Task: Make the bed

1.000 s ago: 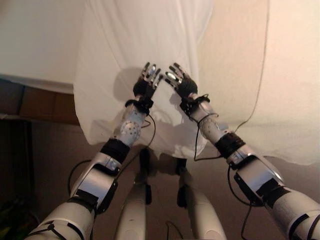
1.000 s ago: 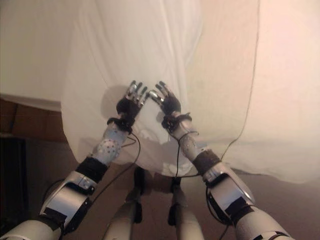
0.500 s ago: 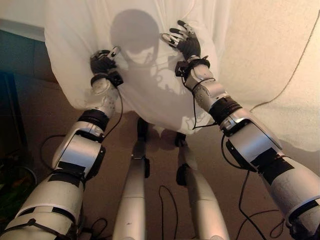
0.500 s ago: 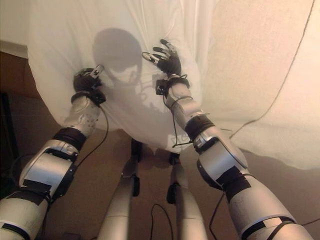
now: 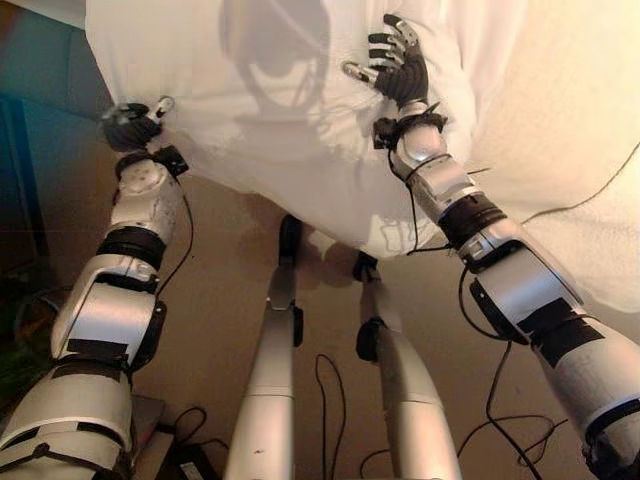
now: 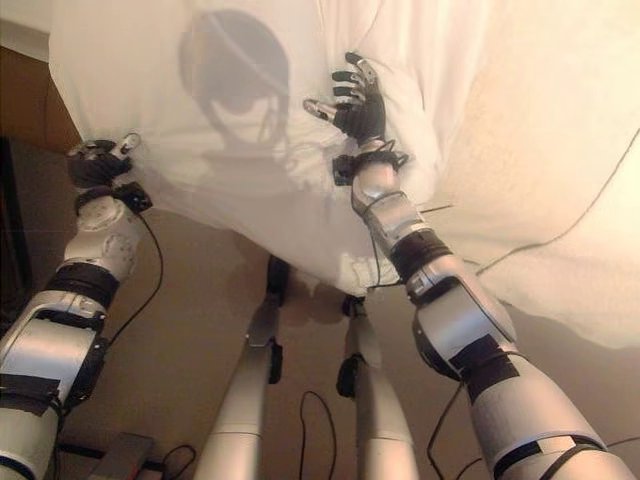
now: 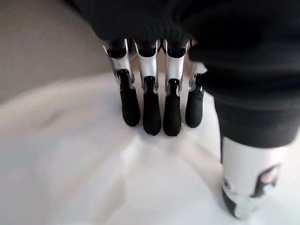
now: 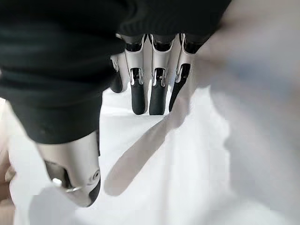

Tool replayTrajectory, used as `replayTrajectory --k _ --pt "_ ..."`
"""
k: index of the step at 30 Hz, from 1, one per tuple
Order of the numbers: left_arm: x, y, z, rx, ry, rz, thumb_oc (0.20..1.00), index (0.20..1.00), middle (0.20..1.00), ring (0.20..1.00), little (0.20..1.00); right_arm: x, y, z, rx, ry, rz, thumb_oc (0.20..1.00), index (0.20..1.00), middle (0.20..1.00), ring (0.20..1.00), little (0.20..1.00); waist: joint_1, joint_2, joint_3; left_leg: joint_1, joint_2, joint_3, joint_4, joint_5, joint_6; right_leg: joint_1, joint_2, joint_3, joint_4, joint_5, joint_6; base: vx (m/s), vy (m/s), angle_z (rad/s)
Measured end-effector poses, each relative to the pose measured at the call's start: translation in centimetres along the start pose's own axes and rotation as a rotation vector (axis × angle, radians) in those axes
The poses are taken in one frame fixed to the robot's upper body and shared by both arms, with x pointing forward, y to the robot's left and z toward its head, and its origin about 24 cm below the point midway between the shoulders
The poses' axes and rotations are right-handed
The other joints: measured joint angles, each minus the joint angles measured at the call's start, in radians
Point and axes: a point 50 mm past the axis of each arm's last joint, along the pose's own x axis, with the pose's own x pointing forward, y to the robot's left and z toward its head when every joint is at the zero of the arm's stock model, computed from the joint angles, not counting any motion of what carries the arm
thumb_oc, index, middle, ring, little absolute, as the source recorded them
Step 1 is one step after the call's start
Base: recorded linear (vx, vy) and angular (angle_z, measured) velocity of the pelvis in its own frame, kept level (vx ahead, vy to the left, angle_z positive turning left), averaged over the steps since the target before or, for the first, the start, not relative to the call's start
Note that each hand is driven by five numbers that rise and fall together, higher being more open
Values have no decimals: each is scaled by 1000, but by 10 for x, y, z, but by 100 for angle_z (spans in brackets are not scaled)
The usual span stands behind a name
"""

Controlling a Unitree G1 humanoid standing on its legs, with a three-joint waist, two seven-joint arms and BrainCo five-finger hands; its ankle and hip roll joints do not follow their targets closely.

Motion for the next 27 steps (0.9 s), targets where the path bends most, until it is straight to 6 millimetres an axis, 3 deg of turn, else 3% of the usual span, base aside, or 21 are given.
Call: replayTrajectory --k 8,12,19,27 --pt "1 20 0 15 -31 30 1000 1000 1000 1000 1000 -21 -17 -44 -15 114 -55 1000 1000 1000 1000 1000 -25 -34 -49 21 -12 0 -23 15 21 39 -10 3 -8 -20 33 2 -32 13" --pt "-6 22 -11 32 -25 20 1000 1000 1000 1000 1000 -34 -28 -65 -17 178 -82 1000 1000 1000 1000 1000 -25 -42 -53 67 -20 1 -61 31 23 73 -21 5 2 -40 50 -21 -102 14" --pt "-9 15 -5 39 -69 -19 1000 1000 1000 1000 1000 -50 -29 -89 -130 237 20 1000 1000 1000 1000 1000 -27 -57 -54 119 -19 -2 -79 38 32 128 -19 5 -4 -54 64 -52 -132 8" --pt "-24 24 -35 76 -9 -76 1000 1000 1000 1000 1000 -74 -33 -124 -237 366 102 1000 1000 1000 1000 1000 -23 -58 -53 213 -21 -5 -108 43 39 208 -22 -1 -4 -68 78 -55 -66 2"
